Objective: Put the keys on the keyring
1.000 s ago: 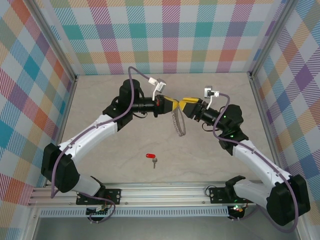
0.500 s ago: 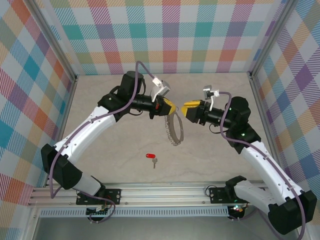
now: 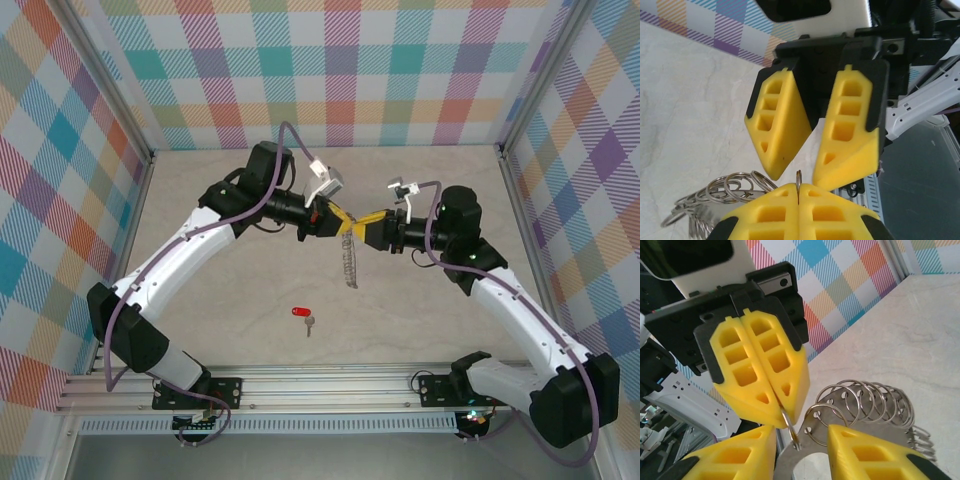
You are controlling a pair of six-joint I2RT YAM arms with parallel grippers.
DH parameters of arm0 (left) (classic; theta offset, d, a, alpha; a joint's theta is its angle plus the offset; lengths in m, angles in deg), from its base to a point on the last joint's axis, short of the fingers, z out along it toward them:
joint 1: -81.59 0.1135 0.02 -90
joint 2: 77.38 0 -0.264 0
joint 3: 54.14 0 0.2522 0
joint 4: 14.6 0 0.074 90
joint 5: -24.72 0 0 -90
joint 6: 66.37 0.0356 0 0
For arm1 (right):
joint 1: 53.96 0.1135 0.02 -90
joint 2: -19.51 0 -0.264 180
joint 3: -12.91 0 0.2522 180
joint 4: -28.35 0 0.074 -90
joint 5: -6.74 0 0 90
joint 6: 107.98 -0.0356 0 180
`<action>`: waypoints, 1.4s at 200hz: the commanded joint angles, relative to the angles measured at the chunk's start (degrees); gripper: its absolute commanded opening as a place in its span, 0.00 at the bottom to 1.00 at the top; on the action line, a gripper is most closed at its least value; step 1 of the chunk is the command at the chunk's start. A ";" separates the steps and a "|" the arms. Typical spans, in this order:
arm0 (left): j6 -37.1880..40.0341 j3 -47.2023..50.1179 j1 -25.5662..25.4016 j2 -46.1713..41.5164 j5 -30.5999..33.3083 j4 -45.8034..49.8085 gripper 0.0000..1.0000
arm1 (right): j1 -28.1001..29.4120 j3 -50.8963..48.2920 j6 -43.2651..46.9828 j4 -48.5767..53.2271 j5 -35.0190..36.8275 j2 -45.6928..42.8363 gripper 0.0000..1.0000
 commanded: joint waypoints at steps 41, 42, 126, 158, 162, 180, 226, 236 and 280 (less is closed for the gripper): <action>1.94 -3.29 -0.68 2.06 -3.66 1.58 0.00 | -0.18 1.68 0.18 -3.58 -2.18 0.74 0.24; 1.94 -3.30 -0.69 2.07 -3.66 1.58 0.00 | -0.13 1.68 0.17 -3.64 -2.19 0.74 0.24; -1.85 -3.51 -0.59 2.15 -1.14 -0.99 0.07 | -0.21 0.78 -1.98 -8.11 1.21 1.45 0.00; -9.60 0.30 1.17 -0.79 4.30 -9.36 0.31 | -0.27 -1.06 -4.97 -13.35 5.26 0.03 0.00; -10.83 0.92 1.41 -1.37 5.20 -10.51 0.33 | -0.25 -1.32 -5.53 -14.28 5.93 -0.13 0.00; -16.49 4.73 2.52 -3.52 7.99 -17.11 0.39 | -0.27 -2.76 -7.52 -17.82 8.48 -1.10 0.00; -27.56 12.77 3.76 -7.91 11.03 -30.92 0.41 | -0.18 -5.38 -11.17 -25.72 13.14 -2.85 0.00; -29.05 13.90 3.85 -8.42 10.68 -33.00 0.41 | -0.21 -6.20 -11.84 -27.60 14.05 -3.29 0.00; -35.49 16.27 3.87 -8.31 8.33 -41.19 0.37 | 0.04 -7.98 -15.36 -35.42 16.46 -4.10 0.00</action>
